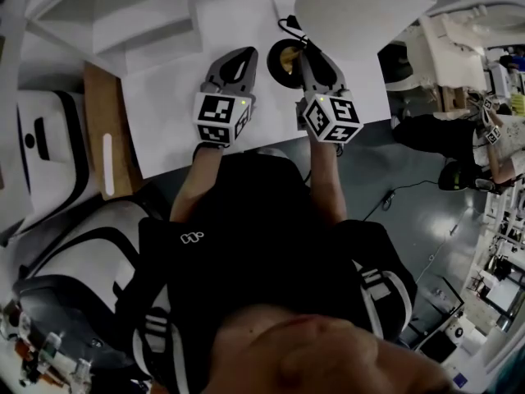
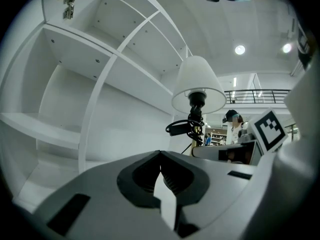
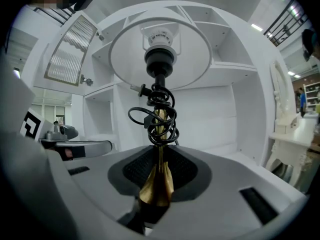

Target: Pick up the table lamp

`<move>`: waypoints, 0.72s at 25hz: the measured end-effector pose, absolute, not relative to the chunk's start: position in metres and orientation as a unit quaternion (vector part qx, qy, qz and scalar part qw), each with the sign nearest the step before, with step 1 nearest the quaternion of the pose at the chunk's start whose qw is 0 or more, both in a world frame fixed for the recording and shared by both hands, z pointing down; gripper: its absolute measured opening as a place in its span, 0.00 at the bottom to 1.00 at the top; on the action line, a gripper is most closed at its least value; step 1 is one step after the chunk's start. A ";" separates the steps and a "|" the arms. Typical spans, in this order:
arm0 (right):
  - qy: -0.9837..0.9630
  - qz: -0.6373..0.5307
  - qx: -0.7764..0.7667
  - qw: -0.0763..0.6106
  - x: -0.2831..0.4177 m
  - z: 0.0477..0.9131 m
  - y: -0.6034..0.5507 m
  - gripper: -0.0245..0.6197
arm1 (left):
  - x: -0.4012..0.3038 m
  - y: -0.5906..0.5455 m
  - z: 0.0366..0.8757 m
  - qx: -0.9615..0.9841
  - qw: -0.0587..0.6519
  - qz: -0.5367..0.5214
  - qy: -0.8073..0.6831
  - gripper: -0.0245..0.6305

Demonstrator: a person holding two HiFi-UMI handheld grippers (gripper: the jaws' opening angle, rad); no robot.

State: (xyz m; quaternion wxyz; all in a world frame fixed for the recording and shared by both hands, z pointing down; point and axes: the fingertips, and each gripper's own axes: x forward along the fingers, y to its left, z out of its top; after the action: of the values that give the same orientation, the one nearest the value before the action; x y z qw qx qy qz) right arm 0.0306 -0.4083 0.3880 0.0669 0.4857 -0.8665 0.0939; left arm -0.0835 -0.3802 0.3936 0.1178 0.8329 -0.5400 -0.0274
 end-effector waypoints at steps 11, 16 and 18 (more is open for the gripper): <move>-0.870 0.086 0.480 0.073 0.023 0.385 -0.402 0.20 | -0.090 -0.374 0.394 0.829 0.118 -0.025 -0.546 0.05; -0.869 0.087 0.481 0.077 0.026 0.391 -0.405 0.20 | -0.090 -0.379 0.399 0.828 0.119 -0.024 -0.548 0.06; -0.869 0.086 0.481 0.078 0.026 0.389 -0.404 0.20 | -0.091 -0.378 0.397 0.828 0.118 -0.024 -0.548 0.05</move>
State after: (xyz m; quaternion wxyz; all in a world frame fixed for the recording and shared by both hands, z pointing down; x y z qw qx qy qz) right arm 0.0257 -0.4043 0.3894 0.0778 0.4814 -0.8687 0.0864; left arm -0.0911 -0.3778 0.3971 0.1182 0.8279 -0.5477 -0.0239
